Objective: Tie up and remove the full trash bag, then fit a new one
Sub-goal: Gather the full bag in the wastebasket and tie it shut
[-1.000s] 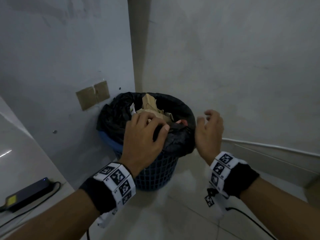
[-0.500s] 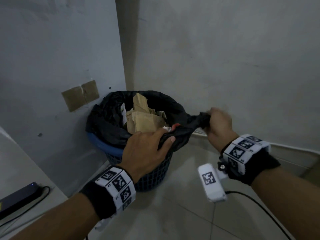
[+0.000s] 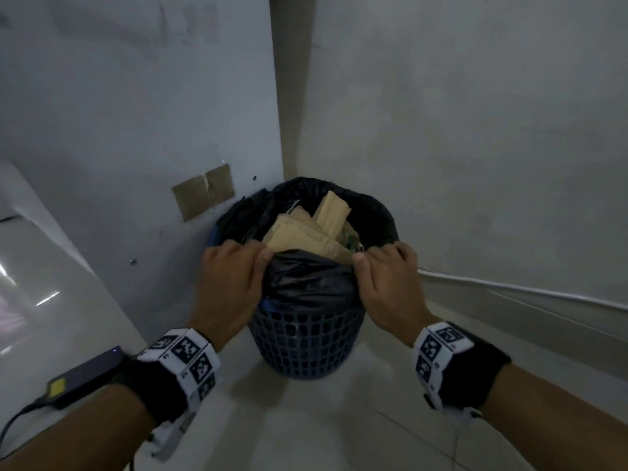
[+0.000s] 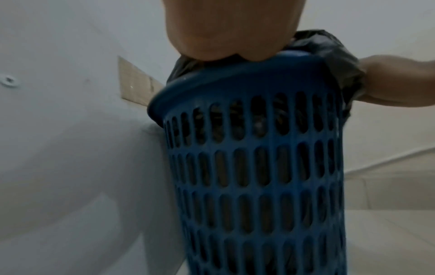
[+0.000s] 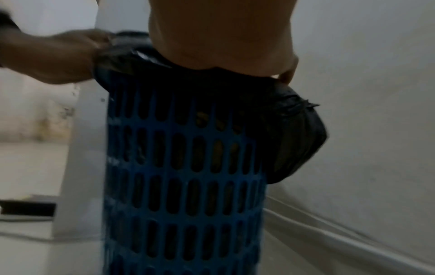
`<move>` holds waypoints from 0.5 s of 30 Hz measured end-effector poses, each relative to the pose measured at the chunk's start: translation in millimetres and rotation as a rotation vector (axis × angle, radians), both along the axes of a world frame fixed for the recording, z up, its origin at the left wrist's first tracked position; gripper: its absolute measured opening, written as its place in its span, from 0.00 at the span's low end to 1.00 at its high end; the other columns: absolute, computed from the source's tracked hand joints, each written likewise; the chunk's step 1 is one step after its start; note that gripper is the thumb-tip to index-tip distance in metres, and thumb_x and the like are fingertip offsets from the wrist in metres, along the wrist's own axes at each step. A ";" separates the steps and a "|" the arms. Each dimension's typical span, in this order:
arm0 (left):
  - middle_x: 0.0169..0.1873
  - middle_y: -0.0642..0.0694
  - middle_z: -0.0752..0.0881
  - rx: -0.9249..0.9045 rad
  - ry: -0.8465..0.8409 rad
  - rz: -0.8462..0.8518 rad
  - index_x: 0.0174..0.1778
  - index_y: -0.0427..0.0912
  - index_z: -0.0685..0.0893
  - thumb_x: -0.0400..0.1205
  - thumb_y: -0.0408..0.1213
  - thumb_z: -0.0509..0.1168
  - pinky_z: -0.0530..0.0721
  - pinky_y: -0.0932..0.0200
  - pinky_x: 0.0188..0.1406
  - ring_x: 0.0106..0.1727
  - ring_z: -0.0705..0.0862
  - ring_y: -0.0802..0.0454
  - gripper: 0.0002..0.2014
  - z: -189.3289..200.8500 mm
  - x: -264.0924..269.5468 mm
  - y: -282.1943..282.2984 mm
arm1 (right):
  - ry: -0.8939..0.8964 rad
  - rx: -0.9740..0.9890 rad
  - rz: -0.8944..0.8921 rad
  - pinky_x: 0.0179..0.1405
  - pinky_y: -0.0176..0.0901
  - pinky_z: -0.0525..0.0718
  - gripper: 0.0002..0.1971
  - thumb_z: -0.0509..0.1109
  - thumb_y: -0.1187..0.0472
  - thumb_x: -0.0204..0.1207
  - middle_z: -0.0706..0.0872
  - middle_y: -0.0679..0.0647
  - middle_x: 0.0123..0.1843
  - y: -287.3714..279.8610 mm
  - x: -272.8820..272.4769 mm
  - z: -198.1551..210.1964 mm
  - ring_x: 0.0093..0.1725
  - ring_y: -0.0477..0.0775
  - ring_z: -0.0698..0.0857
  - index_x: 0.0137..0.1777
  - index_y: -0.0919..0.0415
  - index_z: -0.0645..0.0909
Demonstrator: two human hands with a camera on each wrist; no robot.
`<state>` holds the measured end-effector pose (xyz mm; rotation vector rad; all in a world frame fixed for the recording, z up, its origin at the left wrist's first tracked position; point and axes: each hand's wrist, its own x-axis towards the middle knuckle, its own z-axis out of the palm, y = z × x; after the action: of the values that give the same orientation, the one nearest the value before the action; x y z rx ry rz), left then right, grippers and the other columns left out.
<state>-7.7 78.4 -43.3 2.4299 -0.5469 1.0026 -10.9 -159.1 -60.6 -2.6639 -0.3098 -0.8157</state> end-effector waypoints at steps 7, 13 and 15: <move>0.47 0.44 0.87 -0.166 -0.039 -0.129 0.52 0.38 0.86 0.88 0.41 0.51 0.78 0.49 0.52 0.49 0.83 0.45 0.18 31.4 -3.9 -46.5 | -0.091 0.171 0.114 0.54 0.52 0.72 0.18 0.50 0.54 0.85 0.85 0.50 0.46 25.5 -17.0 6.8 0.46 0.57 0.77 0.49 0.56 0.82; 0.57 0.51 0.85 -0.119 0.251 -0.223 0.62 0.45 0.83 0.88 0.49 0.52 0.80 0.58 0.55 0.56 0.81 0.54 0.18 17.2 -28.5 -100.7 | -0.066 0.732 -0.131 0.52 0.57 0.81 0.10 0.59 0.52 0.80 0.82 0.55 0.52 -18.2 5.4 13.0 0.52 0.60 0.81 0.57 0.53 0.74; 0.65 0.52 0.80 -0.062 0.416 -0.180 0.71 0.48 0.76 0.88 0.54 0.48 0.79 0.54 0.61 0.64 0.78 0.53 0.22 14.1 -28.4 -102.2 | 0.389 0.938 -0.318 0.49 0.57 0.84 0.21 0.57 0.38 0.79 0.82 0.61 0.58 -28.8 10.4 7.9 0.53 0.63 0.82 0.59 0.54 0.73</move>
<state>-36.0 -23.8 -29.2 2.3874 -0.5621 0.4167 -0.5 -187.8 -52.6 -1.9054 0.4937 -0.3515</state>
